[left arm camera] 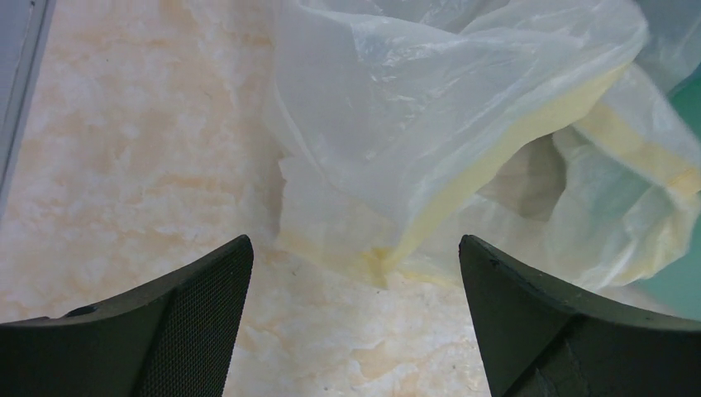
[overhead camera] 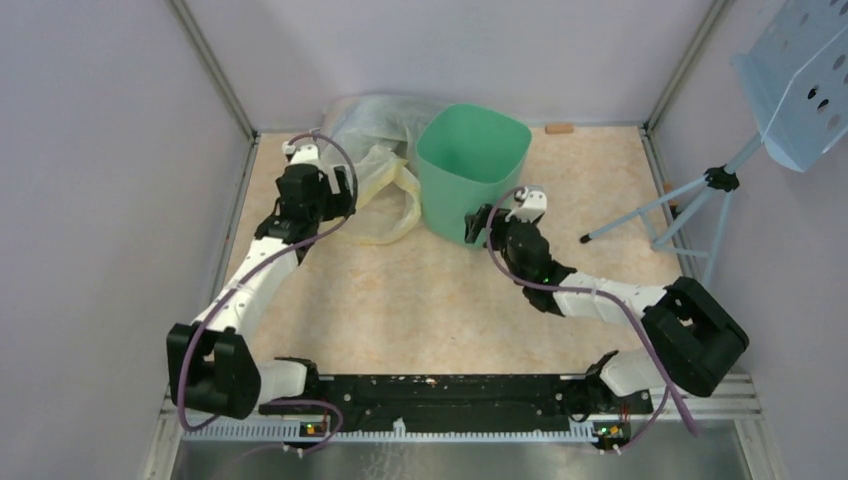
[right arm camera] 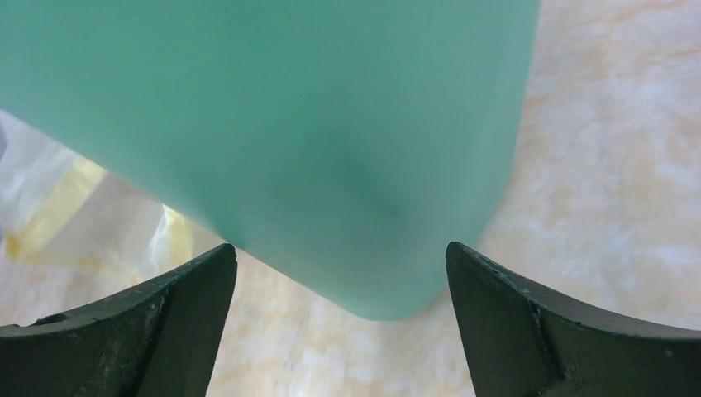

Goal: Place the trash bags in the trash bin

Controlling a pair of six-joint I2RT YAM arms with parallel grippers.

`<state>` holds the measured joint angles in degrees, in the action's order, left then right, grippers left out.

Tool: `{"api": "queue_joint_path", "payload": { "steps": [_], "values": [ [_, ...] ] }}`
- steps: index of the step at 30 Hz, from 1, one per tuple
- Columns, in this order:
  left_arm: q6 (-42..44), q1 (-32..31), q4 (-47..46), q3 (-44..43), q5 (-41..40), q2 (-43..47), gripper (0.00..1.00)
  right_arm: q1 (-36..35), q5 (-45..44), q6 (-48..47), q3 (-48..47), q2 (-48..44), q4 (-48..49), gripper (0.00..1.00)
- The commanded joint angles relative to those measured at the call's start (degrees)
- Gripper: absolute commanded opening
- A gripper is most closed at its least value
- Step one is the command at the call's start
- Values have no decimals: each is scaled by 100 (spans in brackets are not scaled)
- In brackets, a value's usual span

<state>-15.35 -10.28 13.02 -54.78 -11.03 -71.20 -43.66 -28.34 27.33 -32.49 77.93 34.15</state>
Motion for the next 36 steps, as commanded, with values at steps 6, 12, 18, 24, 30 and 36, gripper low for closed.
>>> {"api": "queue_joint_path", "payload": {
  "steps": [6,12,18,24,30,36],
  "values": [
    [2458,-1094,-343,-708,-1271,-1302,99,1412,579,278,-1436,1018,-391,96],
    [2359,-1212,139,-1308,-1131,-1897,99,1593,642,-82,-1238,799,-364,96],
    [2321,-1224,-161,-1510,-1726,-2438,99,1591,880,-122,-621,39,-358,96],
    [1982,-1125,-198,-1961,-1706,-3091,93,1442,1095,-215,-333,-742,-882,96],
    [1405,-946,590,-2344,-1870,-2849,3,746,1286,-300,-32,-1236,-1130,93],
    [822,-942,964,-1632,-1414,-1523,0,-74,1386,-205,-1,-1144,-894,83]
  ]
}}
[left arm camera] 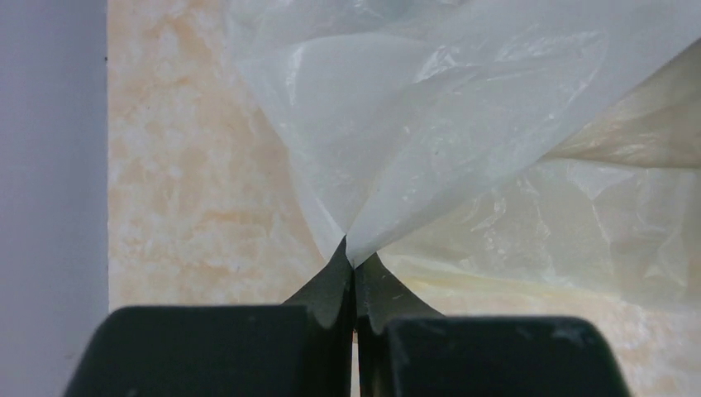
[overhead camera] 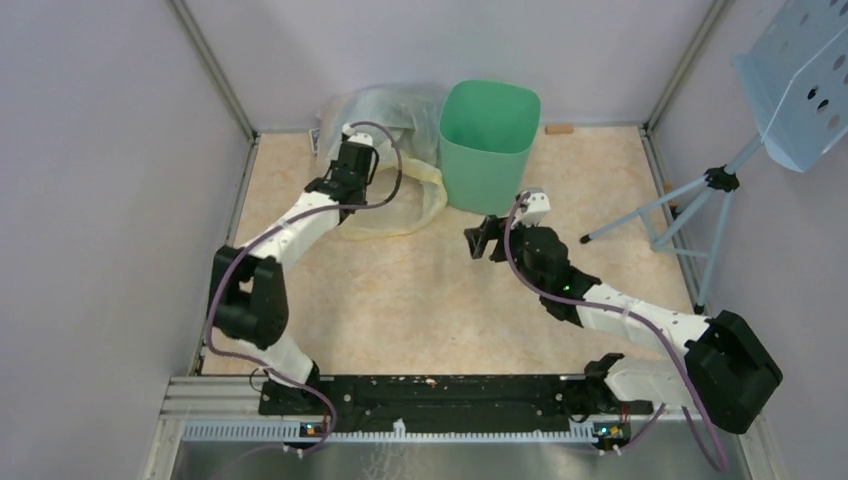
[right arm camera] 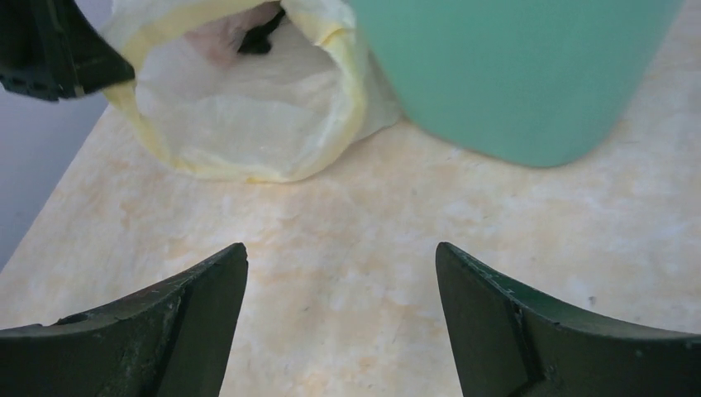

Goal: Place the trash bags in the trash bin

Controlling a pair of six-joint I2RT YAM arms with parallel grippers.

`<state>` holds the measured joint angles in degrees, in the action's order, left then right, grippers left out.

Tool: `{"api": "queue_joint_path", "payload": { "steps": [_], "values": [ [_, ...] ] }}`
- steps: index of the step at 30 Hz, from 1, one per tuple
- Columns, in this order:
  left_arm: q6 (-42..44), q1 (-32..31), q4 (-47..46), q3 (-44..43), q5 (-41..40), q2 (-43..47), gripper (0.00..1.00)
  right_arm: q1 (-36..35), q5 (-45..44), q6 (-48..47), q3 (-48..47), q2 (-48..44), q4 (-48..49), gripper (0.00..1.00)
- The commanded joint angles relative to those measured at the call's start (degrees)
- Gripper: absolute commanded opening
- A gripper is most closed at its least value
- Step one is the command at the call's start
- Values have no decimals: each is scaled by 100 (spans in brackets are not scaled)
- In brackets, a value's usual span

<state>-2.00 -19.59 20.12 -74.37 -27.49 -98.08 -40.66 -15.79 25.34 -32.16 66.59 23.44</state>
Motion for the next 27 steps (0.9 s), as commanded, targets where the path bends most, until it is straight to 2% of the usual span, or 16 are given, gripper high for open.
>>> {"api": "queue_joint_path", "payload": {
  "steps": [1,9,15,21,27],
  "values": [
    [-596,-7,345,454,308,1425,0,-486,163,12,-75,31,189,82],
    [-1155,-6,1400,1107,1421,2957,0,-887,226,-93,-347,386,236,79],
    [-1363,-1,1929,1354,1836,3928,0,-1043,357,-711,-558,429,222,76],
    [-1354,-7,2245,1316,1974,4373,0,-1141,549,-1842,-1141,752,48,79],
    [-1311,-4,2444,1259,2023,4459,0,-1154,894,-2709,-1997,1651,-54,79]
  ]
}}
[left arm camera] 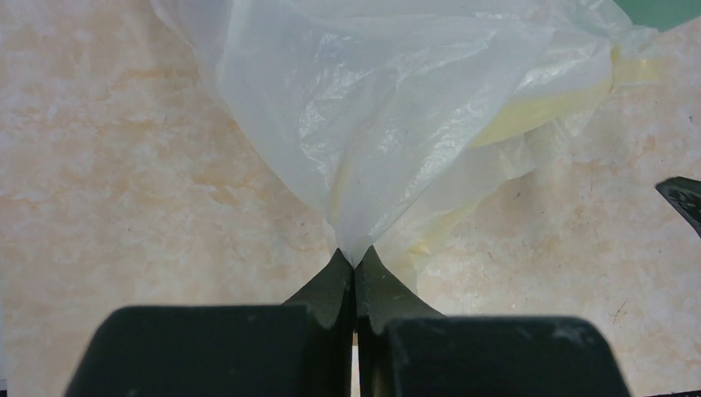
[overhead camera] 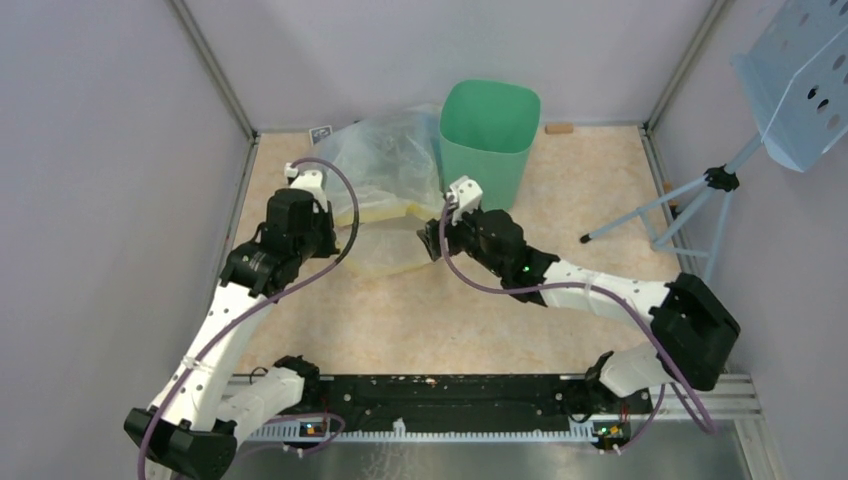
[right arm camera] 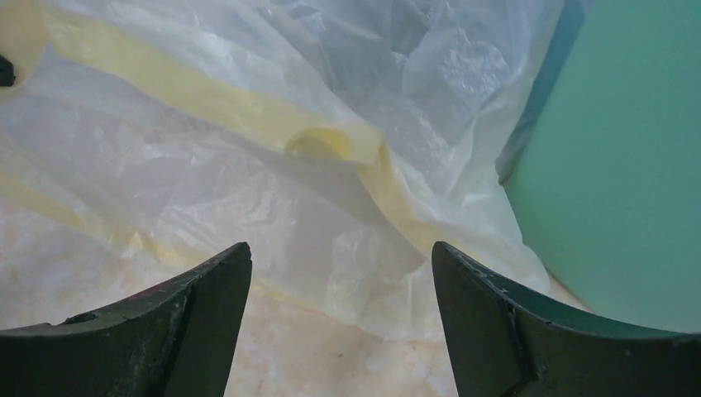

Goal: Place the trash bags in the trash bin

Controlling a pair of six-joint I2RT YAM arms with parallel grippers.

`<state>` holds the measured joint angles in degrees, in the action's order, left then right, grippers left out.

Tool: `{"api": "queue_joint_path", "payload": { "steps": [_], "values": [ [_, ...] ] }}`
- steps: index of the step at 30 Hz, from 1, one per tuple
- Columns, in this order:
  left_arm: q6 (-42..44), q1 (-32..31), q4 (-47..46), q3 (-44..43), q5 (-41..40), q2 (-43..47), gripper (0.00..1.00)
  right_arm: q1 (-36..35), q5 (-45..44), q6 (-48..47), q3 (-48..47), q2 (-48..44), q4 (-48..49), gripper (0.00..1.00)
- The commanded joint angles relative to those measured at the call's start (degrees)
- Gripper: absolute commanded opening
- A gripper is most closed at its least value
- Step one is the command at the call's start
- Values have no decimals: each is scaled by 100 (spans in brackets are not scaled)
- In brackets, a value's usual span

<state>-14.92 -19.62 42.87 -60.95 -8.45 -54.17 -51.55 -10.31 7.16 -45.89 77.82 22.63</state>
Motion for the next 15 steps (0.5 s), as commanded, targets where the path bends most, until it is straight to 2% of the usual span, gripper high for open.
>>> {"api": "queue_joint_path", "payload": {
  "steps": [1,9,11,13,15],
  "values": [
    [-20,-1,189,-84,131,91,1,-66,387,-1012,-780,703,10,80],
    [22,-7,324,-83,135,205,2,-55,386,-1569,-1927,2077,-215,82],
    [32,-2,356,-83,100,208,2,-39,370,-1619,-2080,2318,-167,79],
    [50,-3,379,-67,71,207,3,1,387,-1610,-2218,2468,-145,63],
    [82,-5,401,-20,57,193,9,5,364,-1612,-2256,2469,-125,33]
  ]
}}
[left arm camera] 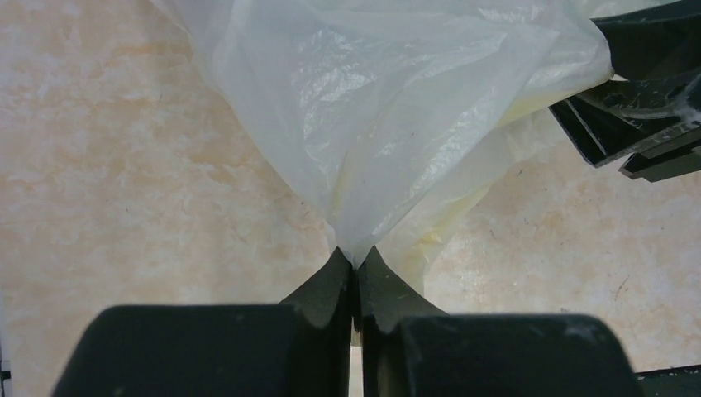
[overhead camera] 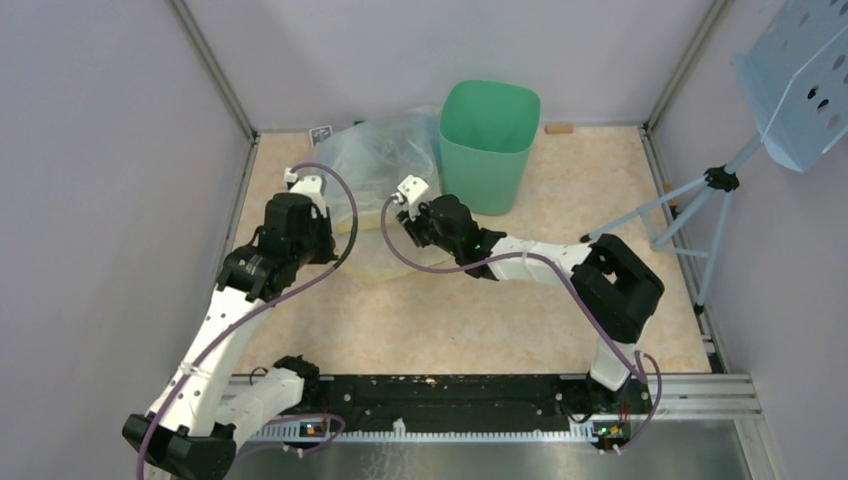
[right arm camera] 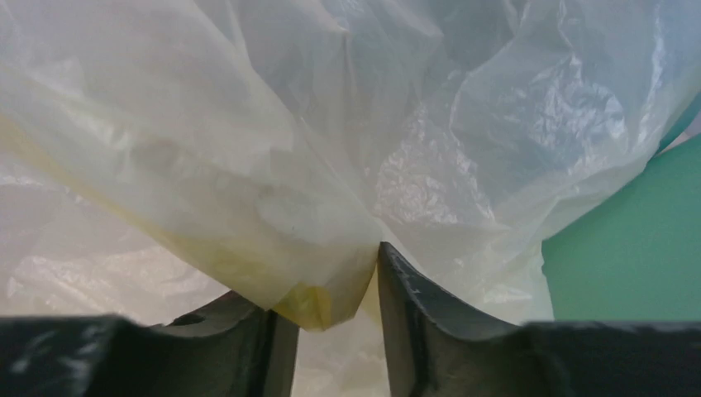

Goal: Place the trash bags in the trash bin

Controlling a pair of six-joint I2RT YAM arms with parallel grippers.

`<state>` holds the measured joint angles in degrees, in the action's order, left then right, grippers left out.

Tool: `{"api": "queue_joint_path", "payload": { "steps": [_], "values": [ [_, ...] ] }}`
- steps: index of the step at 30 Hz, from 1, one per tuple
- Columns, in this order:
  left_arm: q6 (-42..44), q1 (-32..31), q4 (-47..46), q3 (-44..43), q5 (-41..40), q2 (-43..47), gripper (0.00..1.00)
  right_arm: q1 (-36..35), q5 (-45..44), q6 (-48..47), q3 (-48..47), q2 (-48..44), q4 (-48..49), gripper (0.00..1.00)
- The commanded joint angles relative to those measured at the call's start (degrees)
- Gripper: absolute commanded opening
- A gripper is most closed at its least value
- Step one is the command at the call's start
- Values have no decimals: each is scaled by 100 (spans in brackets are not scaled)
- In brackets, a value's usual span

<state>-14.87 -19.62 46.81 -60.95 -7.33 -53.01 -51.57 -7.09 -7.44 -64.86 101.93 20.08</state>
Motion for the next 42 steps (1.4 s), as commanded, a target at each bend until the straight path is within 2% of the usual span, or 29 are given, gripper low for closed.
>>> {"api": "queue_joint_path", "payload": {
  "steps": [1,3,4,6,8,10,17,23,27,34,36,40,42],
  "values": [
    [119,-6,7,4,-12,56,19,7,33,-138,-355,4,136,20],
    [251,-11,-8,29,140,39,43,2,57,-72,-348,-192,101,4],
    [335,-9,-25,18,265,37,56,2,86,-32,-356,-291,47,0],
    [454,-12,-112,-27,473,36,76,8,224,48,-419,-462,-157,0],
    [579,-15,-224,-135,576,15,89,15,408,104,-615,-566,-557,0],
    [812,-14,-410,-237,684,-15,97,13,644,119,-880,-597,-1035,0],
    [1412,-21,-1524,-98,1578,-98,99,10,1038,229,-1126,-711,-1578,0],
    [1865,-86,-2570,62,1613,-327,99,13,1222,308,-1270,-788,-1812,0],
    [2089,-79,-2885,-22,1792,-557,99,15,1157,319,-1317,-816,-1919,0],
    [2229,-79,-2801,-154,1758,-1020,84,16,595,352,-1310,-890,-1968,0],
    [2255,-86,-2787,-154,1816,-1095,70,15,361,353,-1310,-894,-1952,0],
    [2292,-84,-2592,-225,1467,-1189,27,103,-205,527,-1303,-931,-1913,0],
    [2267,-86,-2423,-264,1207,-1194,8,217,-495,689,-1286,-976,-1898,0]
  ]
}}
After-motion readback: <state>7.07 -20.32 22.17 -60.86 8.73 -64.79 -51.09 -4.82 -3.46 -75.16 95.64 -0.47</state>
